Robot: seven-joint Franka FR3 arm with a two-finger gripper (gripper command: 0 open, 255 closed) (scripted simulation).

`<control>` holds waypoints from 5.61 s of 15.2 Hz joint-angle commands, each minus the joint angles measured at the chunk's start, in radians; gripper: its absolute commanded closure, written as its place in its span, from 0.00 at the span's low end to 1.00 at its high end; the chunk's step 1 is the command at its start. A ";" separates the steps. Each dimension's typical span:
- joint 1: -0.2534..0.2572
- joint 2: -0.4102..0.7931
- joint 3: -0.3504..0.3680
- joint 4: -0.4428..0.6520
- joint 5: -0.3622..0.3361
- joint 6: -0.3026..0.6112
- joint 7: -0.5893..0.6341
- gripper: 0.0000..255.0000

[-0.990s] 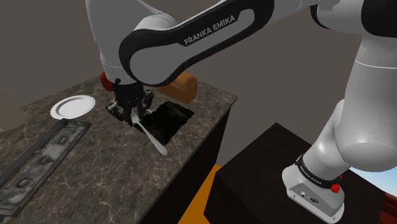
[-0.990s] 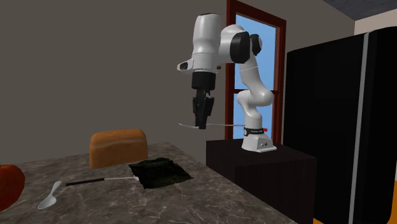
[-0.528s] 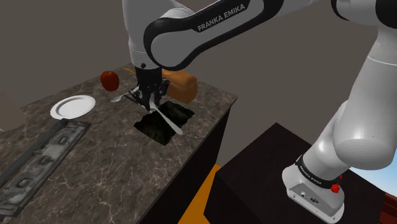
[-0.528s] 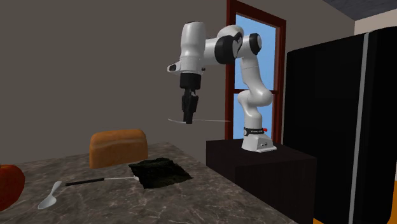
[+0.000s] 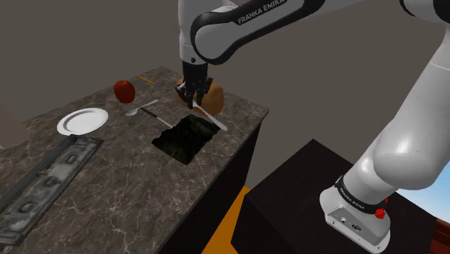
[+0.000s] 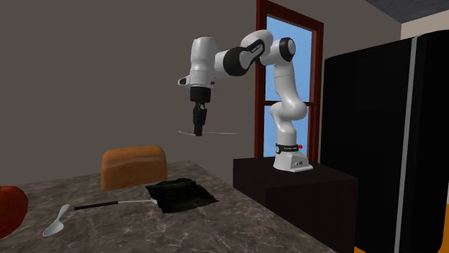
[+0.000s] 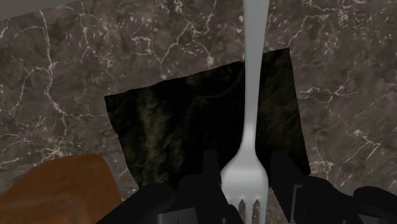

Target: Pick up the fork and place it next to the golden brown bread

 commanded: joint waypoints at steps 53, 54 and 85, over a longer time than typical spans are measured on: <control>-0.354 0.376 -0.257 0.200 0.035 0.181 -0.638 1.00; -0.353 0.384 -0.258 0.198 0.033 0.191 -0.638 1.00; -0.351 0.440 -0.265 0.177 0.024 0.268 -0.635 0.00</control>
